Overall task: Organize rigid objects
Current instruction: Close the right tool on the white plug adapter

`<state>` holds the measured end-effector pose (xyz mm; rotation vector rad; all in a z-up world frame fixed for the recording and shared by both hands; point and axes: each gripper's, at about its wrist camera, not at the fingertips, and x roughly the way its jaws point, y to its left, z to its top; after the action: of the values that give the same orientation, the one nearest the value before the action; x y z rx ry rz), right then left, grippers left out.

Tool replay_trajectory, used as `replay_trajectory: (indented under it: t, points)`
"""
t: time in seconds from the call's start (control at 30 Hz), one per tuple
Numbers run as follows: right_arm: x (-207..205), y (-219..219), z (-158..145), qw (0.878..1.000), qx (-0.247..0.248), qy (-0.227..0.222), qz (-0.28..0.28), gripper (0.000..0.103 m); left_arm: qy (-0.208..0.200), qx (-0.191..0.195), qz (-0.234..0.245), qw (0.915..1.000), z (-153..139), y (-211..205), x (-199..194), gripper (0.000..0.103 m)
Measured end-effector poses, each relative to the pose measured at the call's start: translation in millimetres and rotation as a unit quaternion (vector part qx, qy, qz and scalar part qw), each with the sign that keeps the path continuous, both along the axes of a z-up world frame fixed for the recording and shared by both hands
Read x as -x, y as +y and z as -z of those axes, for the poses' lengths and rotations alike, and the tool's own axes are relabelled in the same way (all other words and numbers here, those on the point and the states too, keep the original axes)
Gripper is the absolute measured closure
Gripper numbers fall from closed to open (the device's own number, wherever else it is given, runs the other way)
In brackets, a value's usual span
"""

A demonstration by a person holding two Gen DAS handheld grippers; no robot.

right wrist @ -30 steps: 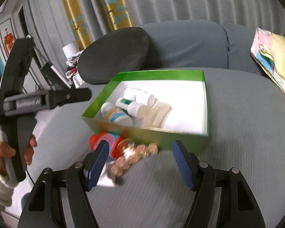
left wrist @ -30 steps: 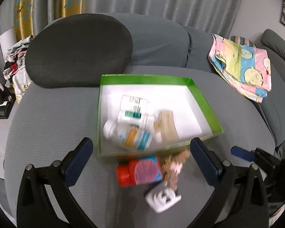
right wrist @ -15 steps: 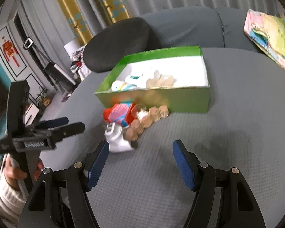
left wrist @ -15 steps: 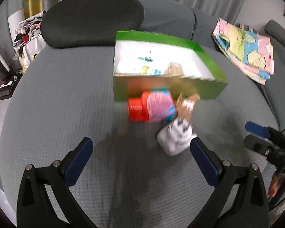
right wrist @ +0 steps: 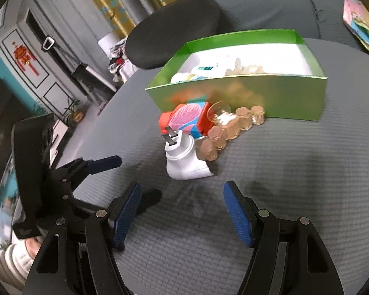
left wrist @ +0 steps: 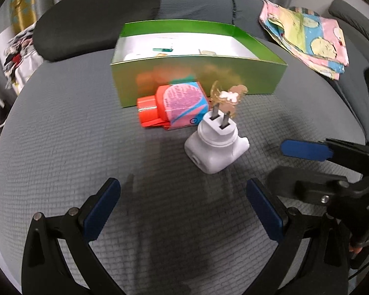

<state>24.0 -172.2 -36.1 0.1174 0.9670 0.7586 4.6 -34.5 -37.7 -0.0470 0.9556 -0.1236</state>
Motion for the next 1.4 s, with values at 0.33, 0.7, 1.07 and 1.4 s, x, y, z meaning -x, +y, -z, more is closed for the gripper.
replay_trajectory:
  t: [0.33,0.7,1.07,1.4]
  points:
    - [-22.1,12.8,15.9,1.000,-0.001,0.016,-0.003,0.033,0.001,0.000,0.049,0.9988,13.7,-12.5,-23.7,0.003]
    - [-34.9,25.2,24.5,0.998,-0.012,0.047,-0.028,0.033,0.004,0.040,0.090,0.9952,23.6,-15.7,-40.7,0.012]
    - [-38.2,25.2,26.7,0.996,-0.012,0.075,-0.044,0.043,0.006,0.069,0.135,0.9885,21.4,-15.5,-38.4,0.034]
    - [-36.3,37.5,27.2,0.996,0.004,0.072,-0.062,0.054,0.004,0.056,0.140,0.9885,19.7,-18.3,-27.1,0.034]
